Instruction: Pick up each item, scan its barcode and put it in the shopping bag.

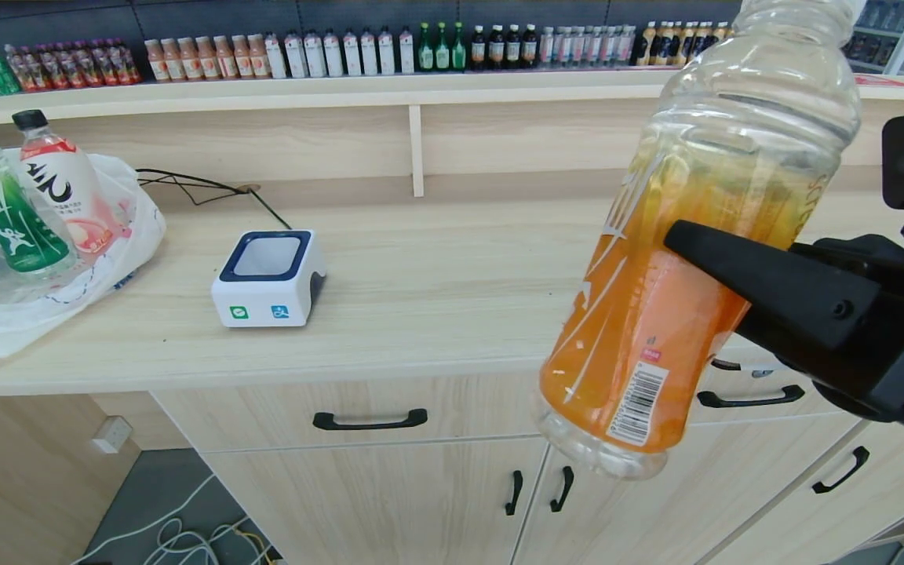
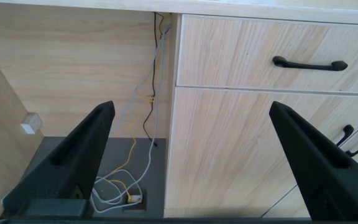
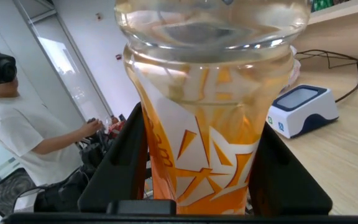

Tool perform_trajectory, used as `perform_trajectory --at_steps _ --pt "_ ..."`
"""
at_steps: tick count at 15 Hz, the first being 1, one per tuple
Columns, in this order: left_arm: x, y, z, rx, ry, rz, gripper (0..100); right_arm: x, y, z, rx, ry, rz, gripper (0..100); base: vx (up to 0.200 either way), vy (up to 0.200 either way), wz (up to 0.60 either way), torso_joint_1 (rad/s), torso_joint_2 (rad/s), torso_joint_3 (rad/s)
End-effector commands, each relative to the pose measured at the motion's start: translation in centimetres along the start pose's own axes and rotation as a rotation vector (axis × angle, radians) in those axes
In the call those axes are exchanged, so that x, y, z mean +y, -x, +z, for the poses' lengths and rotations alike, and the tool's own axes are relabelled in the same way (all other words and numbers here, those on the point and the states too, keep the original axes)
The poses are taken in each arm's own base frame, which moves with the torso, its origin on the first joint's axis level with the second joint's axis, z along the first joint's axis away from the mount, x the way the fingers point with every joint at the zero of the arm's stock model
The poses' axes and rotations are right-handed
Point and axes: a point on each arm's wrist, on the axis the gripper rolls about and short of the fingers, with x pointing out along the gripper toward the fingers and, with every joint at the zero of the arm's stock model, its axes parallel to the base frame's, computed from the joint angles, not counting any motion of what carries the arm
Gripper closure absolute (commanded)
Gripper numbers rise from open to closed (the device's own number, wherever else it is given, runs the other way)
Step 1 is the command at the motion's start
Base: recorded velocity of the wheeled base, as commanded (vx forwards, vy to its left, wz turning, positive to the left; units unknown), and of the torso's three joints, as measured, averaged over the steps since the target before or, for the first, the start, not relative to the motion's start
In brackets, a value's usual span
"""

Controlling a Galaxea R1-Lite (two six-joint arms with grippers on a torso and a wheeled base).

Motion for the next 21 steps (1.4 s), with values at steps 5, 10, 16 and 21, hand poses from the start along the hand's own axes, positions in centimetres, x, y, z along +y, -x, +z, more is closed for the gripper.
perform_trajectory --at_steps 5,10,16,21 --pt "0.0 0.0 0.0 0.0 0.0 -0.002 0 -0.2 2.4 0.7 -0.013 0.035 -0.091 100 0.0 0.0 0.0 0.0 0.0 0.0" --pt "0.0 0.0 0.0 0.0 0.0 0.0 0 -1.1 5.3 0.1 0.023 0.185 -0.224 100 0.0 0.0 0.0 0.0 0.0 0.0" --pt "0.0 0.0 0.0 0.001 0.0 -0.002 0 -2.1 7.5 0.4 0.012 0.477 -0.534 100 0.0 0.0 0.0 0.0 0.0 0.0" --pt "0.0 0.0 0.0 0.001 0.0 -0.002 0 -3.0 7.4 1.3 -0.091 0.618 -0.835 100 0.0 0.0 0.0 0.0 0.0 0.0"
